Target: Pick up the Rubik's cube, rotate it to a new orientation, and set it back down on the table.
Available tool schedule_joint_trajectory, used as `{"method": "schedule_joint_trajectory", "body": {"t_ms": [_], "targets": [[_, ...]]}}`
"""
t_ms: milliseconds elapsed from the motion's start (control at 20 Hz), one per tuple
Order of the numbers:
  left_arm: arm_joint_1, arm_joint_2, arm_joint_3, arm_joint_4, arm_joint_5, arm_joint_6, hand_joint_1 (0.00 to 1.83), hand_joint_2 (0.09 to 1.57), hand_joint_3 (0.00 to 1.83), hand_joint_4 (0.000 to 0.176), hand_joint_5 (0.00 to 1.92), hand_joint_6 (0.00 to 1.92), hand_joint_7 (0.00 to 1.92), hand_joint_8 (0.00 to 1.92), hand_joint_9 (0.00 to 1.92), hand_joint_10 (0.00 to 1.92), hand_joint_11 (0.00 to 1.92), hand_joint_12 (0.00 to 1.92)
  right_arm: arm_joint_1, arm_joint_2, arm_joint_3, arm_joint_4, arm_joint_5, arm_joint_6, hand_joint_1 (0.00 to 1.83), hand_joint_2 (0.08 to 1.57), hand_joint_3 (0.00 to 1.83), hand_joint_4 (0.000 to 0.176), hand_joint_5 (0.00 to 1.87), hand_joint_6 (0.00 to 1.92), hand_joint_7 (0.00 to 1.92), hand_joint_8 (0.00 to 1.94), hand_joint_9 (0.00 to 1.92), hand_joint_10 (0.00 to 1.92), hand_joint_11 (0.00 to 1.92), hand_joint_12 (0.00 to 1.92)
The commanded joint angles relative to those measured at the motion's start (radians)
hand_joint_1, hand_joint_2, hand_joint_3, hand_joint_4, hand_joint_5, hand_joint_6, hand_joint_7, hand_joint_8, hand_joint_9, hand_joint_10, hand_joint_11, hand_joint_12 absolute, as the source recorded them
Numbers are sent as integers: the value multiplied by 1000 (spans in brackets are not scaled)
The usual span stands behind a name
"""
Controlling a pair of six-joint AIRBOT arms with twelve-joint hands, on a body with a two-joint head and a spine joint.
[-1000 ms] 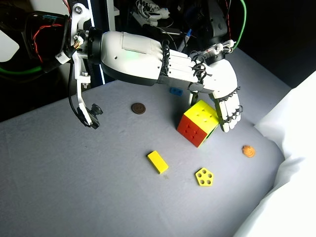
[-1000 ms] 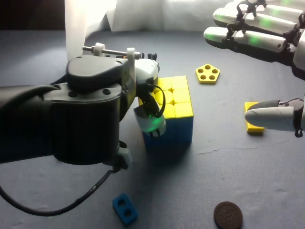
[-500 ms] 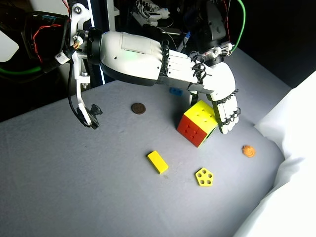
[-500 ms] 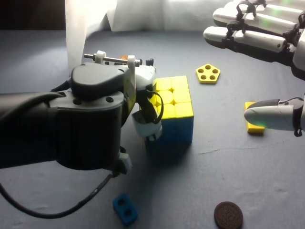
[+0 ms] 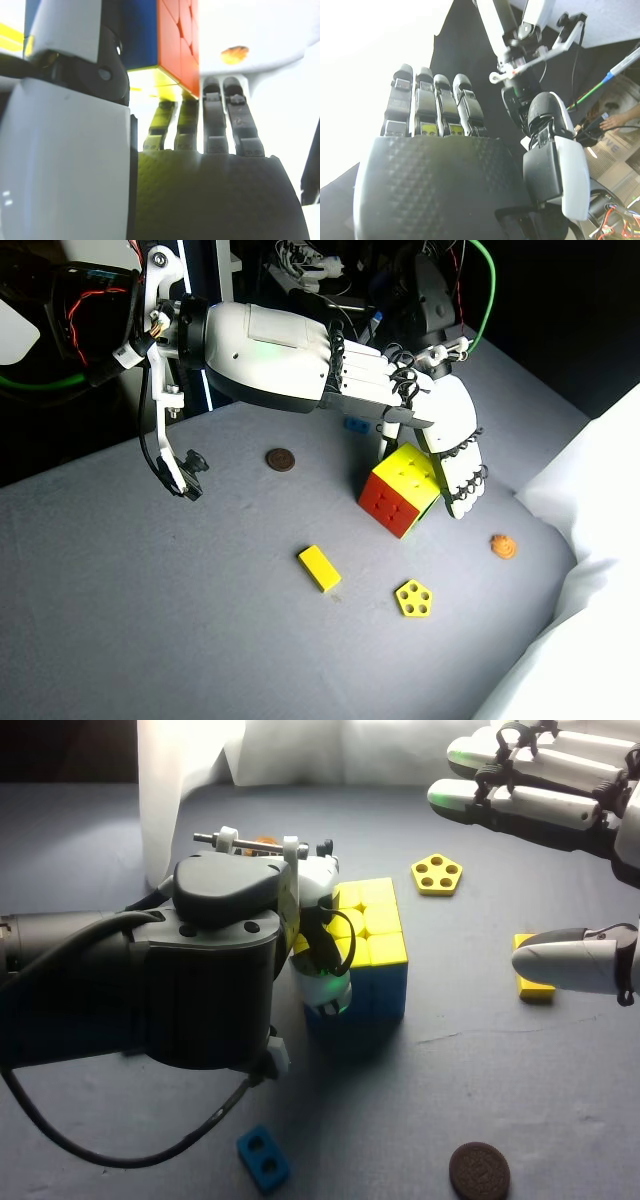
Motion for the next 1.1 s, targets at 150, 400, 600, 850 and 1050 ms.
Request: {"method": "schedule_joint_trajectory", "body": {"t_ms": [150, 400, 600, 850, 1050], "targets": [[4, 1, 7, 55, -4, -8, 1031, 1040, 0, 2, 0, 0, 0, 0, 0, 0, 0, 0, 12, 4, -5, 11, 118, -2, 0, 1251, 4, 0, 0, 0, 20, 0, 8, 0, 0, 0], [4, 2, 9, 57, -4, -8, 1013, 1014, 0, 2, 0, 0, 0, 0, 0, 0, 0, 0, 12, 4, -5, 9, 118, -2, 63, 1243, 0, 0, 0, 0, 29, 3, 16, 5, 0, 0], [2, 2, 6, 57, -4, -8, 1051, 1049, 7, 0, 0, 0, 0, 0, 0, 0, 0, 0, 12, 4, -6, 9, 118, -2, 1, 1261, 8, 0, 6, 2, 49, 11, 13, 3, 0, 0], [4, 2, 3, 57, -4, -9, 1077, 1064, 10, 0, 0, 0, 0, 0, 0, 0, 0, 0, 1, 5, -6, 10, 117, -2, 32, 1262, 6, 0, 9, 2, 53, 7, 3, 0, 0, 0], [2, 2, 4, 57, -4, -9, 1107, 1079, 3, 0, 438, 535, 307, 902, 257, 1214, 121, 1561, -1, 6, -6, 10, 117, -14, 143, 1209, 0, 0, 108, 4, 117, 4, 86, 2, 0, 223]]}}
